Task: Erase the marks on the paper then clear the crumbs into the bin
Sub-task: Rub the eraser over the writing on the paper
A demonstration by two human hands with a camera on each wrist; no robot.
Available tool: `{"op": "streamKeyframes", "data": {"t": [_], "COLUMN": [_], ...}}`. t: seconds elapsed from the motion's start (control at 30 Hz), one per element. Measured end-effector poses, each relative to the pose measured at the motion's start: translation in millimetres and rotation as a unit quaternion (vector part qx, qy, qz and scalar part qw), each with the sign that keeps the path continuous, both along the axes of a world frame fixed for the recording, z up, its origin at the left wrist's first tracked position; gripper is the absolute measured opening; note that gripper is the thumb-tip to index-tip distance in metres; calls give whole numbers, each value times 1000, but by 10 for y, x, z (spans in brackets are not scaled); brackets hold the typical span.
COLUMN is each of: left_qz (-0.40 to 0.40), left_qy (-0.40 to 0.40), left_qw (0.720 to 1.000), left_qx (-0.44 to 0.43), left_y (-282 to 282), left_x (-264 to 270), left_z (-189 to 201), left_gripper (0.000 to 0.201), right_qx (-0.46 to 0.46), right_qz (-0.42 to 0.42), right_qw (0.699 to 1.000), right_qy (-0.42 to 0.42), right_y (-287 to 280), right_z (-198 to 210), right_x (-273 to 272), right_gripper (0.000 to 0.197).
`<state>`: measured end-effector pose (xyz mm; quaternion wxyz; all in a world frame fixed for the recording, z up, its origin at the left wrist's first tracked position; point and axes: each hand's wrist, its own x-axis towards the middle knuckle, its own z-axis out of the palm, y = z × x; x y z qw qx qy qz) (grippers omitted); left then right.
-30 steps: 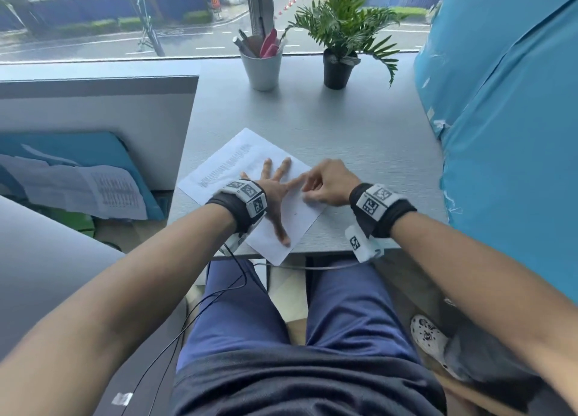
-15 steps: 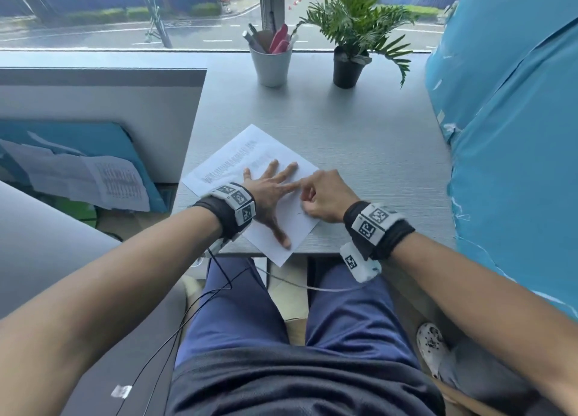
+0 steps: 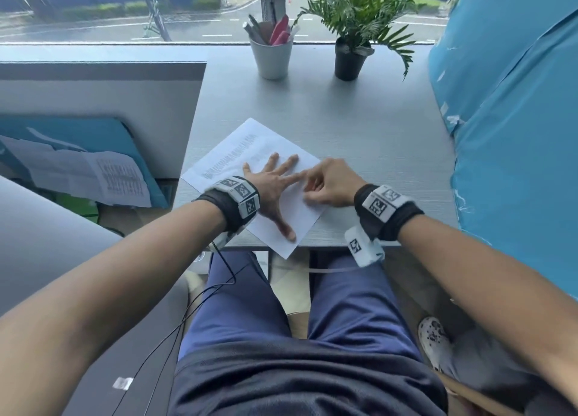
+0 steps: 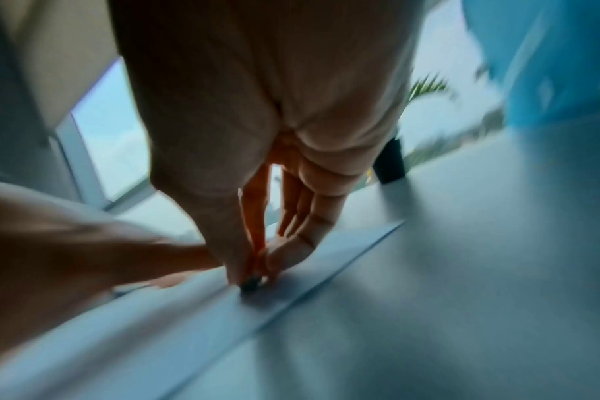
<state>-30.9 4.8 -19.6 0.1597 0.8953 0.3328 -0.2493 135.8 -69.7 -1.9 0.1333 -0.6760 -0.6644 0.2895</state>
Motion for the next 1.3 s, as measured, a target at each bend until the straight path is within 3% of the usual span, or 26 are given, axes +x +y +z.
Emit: {"op": "streamKeyframes", "data": {"t": [0.07, 0.13, 0.27, 0.37, 0.53, 0.6, 0.7, 0.77, 0.97, 1.17, 1.3], "left_qz": [19, 28, 28, 24, 20, 20, 22, 20, 21, 14, 28], "left_qy": [-10, -12, -7, -5, -5, -5, -5, -3, -9, -3, -11], "left_qw": [1000, 999, 1000, 1000, 1000, 1000, 1000, 1000, 1000, 1000, 999], "left_qx": [-11, -13, -6, -8, -6, -2, -7, -7, -6, -4, -11], "left_y": [-8, -19, -12, -5, -27, -25, -20, -19, -28, 1, -22], "left_x": [16, 43, 62, 58, 37, 40, 67, 69, 27, 68, 45], "left_z": [-2, -6, -24, -25, -16, -20, -26, -26, -32, -69, -27], "left_gripper": [153, 153, 154, 157, 159, 160, 160, 160, 160, 160, 159], "right_qx": [34, 60, 10, -19, 60, 54, 0, -19, 56, -15, 34], "right_qz": [-77, -103, 13, 61, -92, -56, 50, 77, -74, 58, -90], "right_qw": [996, 992, 1000, 998, 993, 996, 999, 997, 995, 998, 995], "right_qy": [-16, -33, 13, 26, -36, -47, 12, 23, -43, 16, -19], "right_y": [173, 191, -168, -118, 306, 188, -162, -169, 287, -206, 243], "right_z": [7, -26, -52, -25, -17, -17, -52, -51, 23, -34, 28], "right_x": [235, 257, -189, -135, 298, 126, -228, -216, 229, -382, 94], "right_gripper": [9, 9, 4, 2, 8, 7, 3, 5, 10, 3, 6]}}
